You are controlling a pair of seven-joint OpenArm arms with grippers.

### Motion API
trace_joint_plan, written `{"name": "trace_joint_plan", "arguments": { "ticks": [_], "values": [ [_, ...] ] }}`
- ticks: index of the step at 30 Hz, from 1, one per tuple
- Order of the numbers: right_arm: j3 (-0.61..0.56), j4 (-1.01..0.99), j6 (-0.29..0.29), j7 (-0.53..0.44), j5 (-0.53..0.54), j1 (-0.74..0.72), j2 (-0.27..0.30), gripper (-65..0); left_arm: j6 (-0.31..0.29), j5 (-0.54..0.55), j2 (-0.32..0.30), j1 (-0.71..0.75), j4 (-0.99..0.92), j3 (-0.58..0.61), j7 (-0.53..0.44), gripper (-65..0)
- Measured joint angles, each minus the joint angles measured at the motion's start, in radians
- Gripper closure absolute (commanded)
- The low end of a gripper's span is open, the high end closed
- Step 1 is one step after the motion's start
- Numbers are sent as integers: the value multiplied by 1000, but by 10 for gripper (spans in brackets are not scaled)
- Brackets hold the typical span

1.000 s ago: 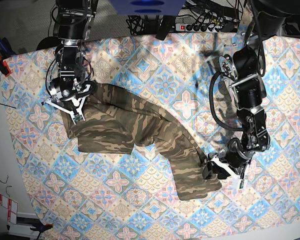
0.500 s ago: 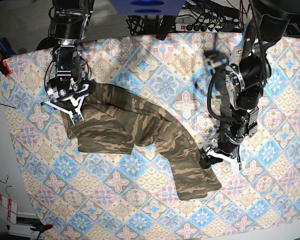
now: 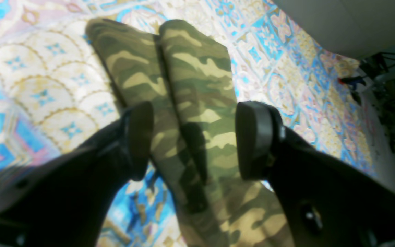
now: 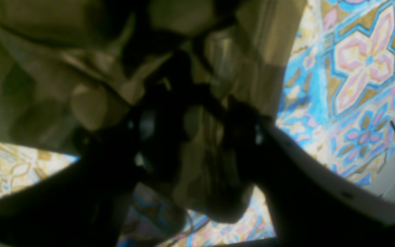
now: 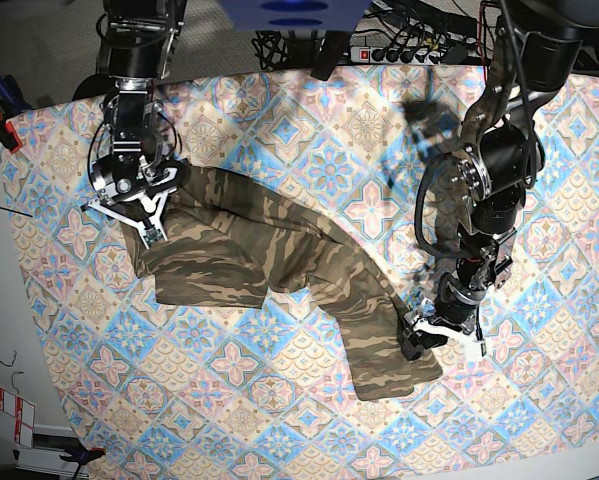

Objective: Fold the T-shirt properly
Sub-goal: 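Drag the strip end with the left gripper to straighten it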

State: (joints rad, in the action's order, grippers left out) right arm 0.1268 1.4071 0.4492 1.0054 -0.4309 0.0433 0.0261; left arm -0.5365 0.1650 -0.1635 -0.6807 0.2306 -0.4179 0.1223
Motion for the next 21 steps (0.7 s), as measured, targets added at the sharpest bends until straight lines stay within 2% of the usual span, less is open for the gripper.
{"name": "trace_joint_plan", "arguments": {
  "ticks": [3,6,21],
  "values": [
    [0,0,3,-1,8,0,7,-307,94,3,0,16,-1,2,-2,-381],
    [0,0,3,-3,13,1,8,-307,115,5,0,42,-3,2,0,-381],
    [-73,0,-10,23,-20,2,13,-304,114,0,113,22,-9,4,-10,-374]
  ]
}}
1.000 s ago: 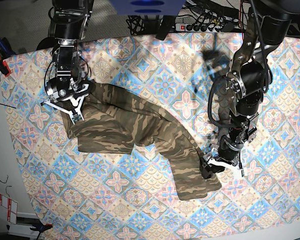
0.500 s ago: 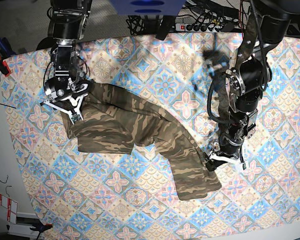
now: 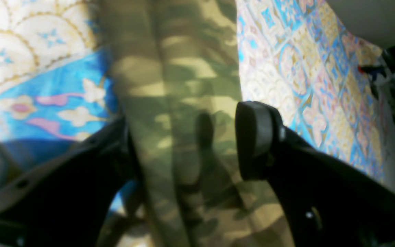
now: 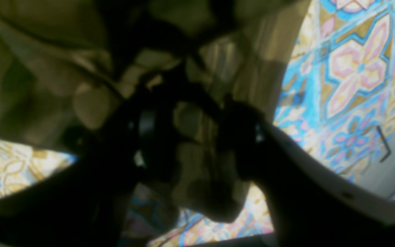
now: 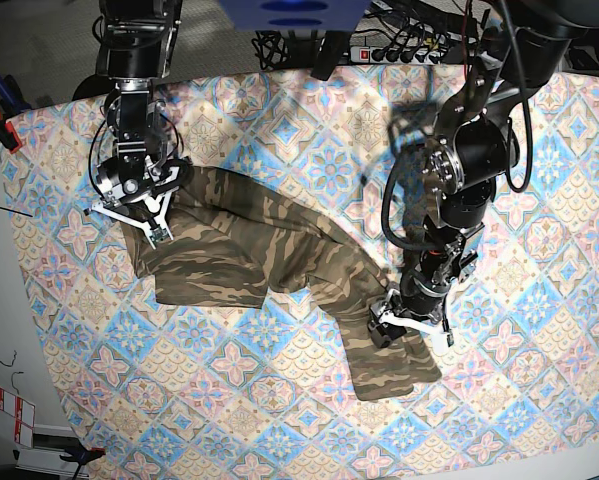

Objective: Fold the T-shirt properly
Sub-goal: 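Drag the strip end with the left gripper to straighten it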

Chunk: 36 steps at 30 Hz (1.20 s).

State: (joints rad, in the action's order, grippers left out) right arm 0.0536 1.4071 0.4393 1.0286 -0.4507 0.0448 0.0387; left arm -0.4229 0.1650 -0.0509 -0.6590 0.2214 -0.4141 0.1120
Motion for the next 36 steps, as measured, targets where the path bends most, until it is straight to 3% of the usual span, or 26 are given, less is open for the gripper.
{"name": "trace_joint_plan", "arguments": {
  "ticks": [5,7,9,15,21,26,30,36],
  "values": [
    [-4,0,-2,-16,14,10,17,-304,1,1,16,8,0,66,3,-373],
    [-4,2,-2,-15,13,11,17,-304,1,1,18,8,0,88,3,-344],
    [-4,2,-2,-14,13,11,17,-304,0,3,20,8,0,83,3,-288],
    [-4,2,-2,-15,13,11,17,-304,1,9,5,8,0,83,3,-11],
    [0,2,-2,-16,14,11,17,-304,-3,8,-35,8,0,83,12,-7],
    [0,2,-2,-19,13,11,17,-304,-10,5,-107,58,132,83,24,-6],
    [0,2,-2,-19,13,11,17,-304,-16,8,-128,180,306,83,58,-6],
    [-3,2,0,-20,11,10,17,-304,-3,-3,-87,478,753,78,86,-6]
  ]
}}
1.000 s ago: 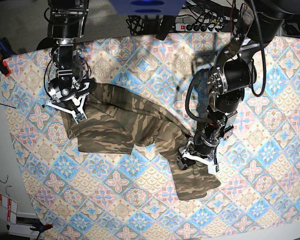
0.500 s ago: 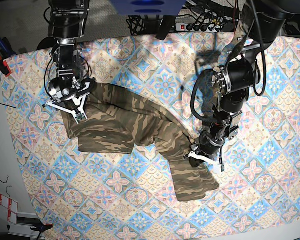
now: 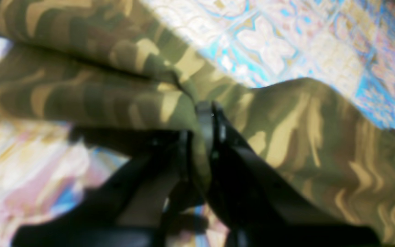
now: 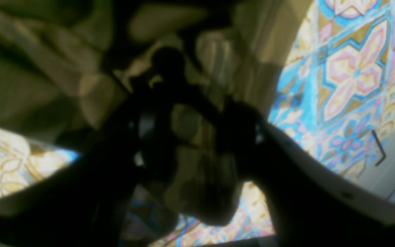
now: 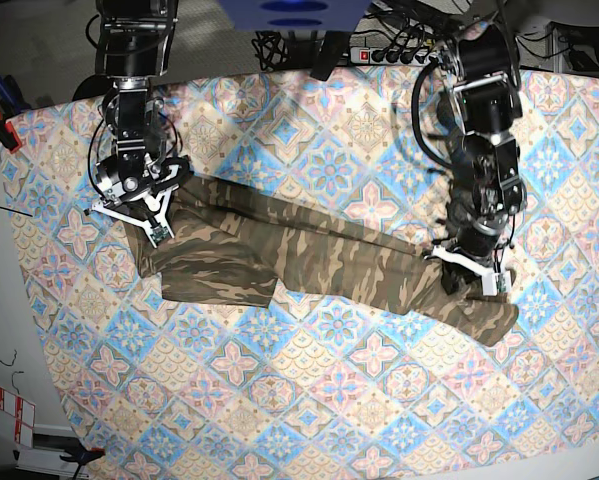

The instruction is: Fold the T-shirt properly

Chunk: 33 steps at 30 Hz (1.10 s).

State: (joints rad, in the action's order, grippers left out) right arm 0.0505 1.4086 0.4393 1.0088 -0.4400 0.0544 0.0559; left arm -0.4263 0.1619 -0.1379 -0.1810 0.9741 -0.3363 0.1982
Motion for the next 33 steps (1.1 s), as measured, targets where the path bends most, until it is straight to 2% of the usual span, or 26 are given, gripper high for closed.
{"name": "trace_joint_plan", "arguments": {
  "ticks": [3,5,8,10,12,18,23,28,33],
  "values": [
    [0,-1,1,2,-1,-1,0,-304,2,-4,37,71,180,2,-2,-9],
    [0,-1,2,1,3,-1,0,-304,-15,0,40,93,261,9,-8,-10],
    [0,-1,0,3,-1,-1,-3,-303,-11,-21,35,121,332,29,-5,-11],
    [0,-1,-3,3,0,-1,-3,-303,4,-116,29,133,368,65,71,-10],
    [0,-1,-2,4,0,-1,-3,-303,5,-217,26,140,411,123,106,-9],
    [2,-1,2,6,0,-1,-3,-303,-21,-491,34,135,523,332,109,-7],
    [3,-1,1,0,0,0,-3,-303,-14,-687,54,164,553,462,128,-7],
    [3,-1,0,0,0,2,-3,-303,-20,-840,58,180,558,640,112,-5],
    [5,-1,1,-21,-1,6,-3,-303,-23,-919,55,235,559,764,110,-4]
  ]
}}
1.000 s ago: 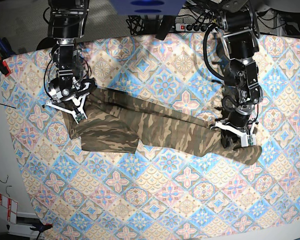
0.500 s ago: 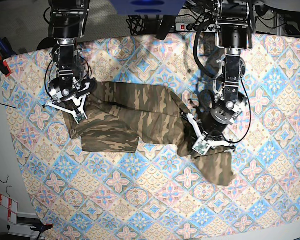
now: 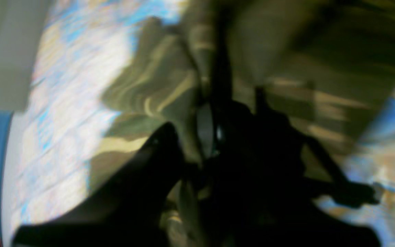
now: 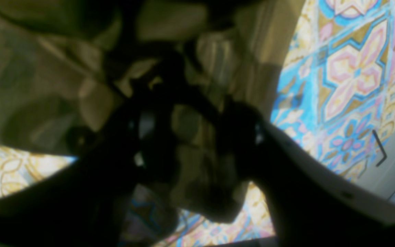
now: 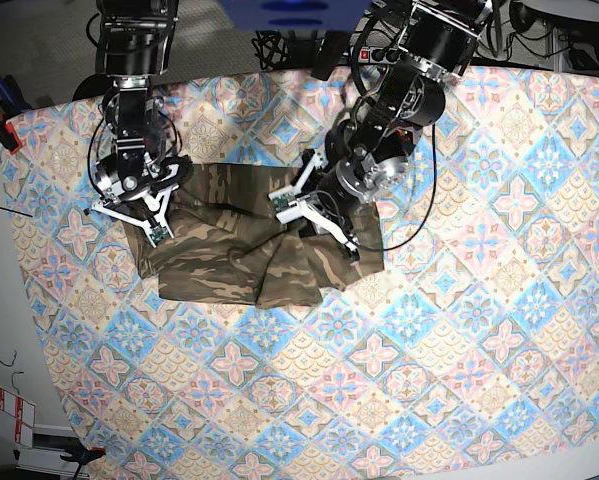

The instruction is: Fold the T-shirt properly

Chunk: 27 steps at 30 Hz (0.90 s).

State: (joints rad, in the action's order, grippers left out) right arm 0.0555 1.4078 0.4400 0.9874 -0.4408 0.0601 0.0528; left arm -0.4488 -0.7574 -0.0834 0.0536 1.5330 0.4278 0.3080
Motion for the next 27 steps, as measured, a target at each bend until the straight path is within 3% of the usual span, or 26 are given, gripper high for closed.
{"name": "trace_joint_plan", "arguments": {
  "ticks": [4,11,20,22,25,27],
  "values": [
    [2,0,0,-1,0,2,0,-303,7,-30,3,8,-45,17,-10,-10],
    [2,0,-6,-16,-1,6,0,-303,24,-222,3,9,-198,11,-8,-5],
    [2,0,-3,-5,-3,5,0,-305,-1,-235,5,26,-130,-53,73,-18],
    [2,0,1,0,0,3,0,-305,0,-239,8,70,-27,-58,84,-51],
    [2,0,-6,-13,-2,5,0,-306,-3,-199,18,117,122,-31,81,-149],
    [2,0,-6,-6,-3,4,0,-306,0,-165,26,116,161,11,32,-218]
  ]
}}
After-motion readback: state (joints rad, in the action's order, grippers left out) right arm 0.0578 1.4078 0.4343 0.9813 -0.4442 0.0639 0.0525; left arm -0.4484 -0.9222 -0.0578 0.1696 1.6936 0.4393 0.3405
